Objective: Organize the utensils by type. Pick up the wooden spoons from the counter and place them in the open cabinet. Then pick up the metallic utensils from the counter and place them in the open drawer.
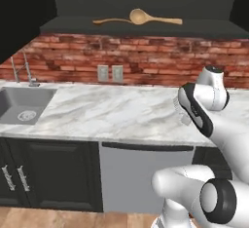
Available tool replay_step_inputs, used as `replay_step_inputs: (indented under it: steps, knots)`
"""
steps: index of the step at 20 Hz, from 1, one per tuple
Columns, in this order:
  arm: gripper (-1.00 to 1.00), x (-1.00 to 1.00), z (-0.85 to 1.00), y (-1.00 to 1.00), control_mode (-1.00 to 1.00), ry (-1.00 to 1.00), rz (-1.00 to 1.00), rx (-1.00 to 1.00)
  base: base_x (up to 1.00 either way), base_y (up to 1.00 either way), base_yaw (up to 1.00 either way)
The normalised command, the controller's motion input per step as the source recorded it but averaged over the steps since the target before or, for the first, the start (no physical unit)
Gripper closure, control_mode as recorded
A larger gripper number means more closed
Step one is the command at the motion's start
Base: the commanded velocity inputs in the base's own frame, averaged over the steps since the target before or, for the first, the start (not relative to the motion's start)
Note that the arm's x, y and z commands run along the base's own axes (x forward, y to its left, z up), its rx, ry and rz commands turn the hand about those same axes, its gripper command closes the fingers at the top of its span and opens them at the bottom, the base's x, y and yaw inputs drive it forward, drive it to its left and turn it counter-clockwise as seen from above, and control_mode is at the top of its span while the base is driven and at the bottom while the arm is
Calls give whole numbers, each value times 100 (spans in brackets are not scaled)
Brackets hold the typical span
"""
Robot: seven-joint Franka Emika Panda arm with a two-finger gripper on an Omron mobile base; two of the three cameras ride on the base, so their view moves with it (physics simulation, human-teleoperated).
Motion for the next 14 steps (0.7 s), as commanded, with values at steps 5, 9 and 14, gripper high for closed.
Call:
replay_step_inputs:
  steps: [5,9,14]
  knots:
    - [100,0,0,0,100,0,0,0,-9,0,81]
    - [100,0,0,0,100,0,0,0,-3,3,94]
    - [100,0,0,0,100,0,0,0,0,3,100]
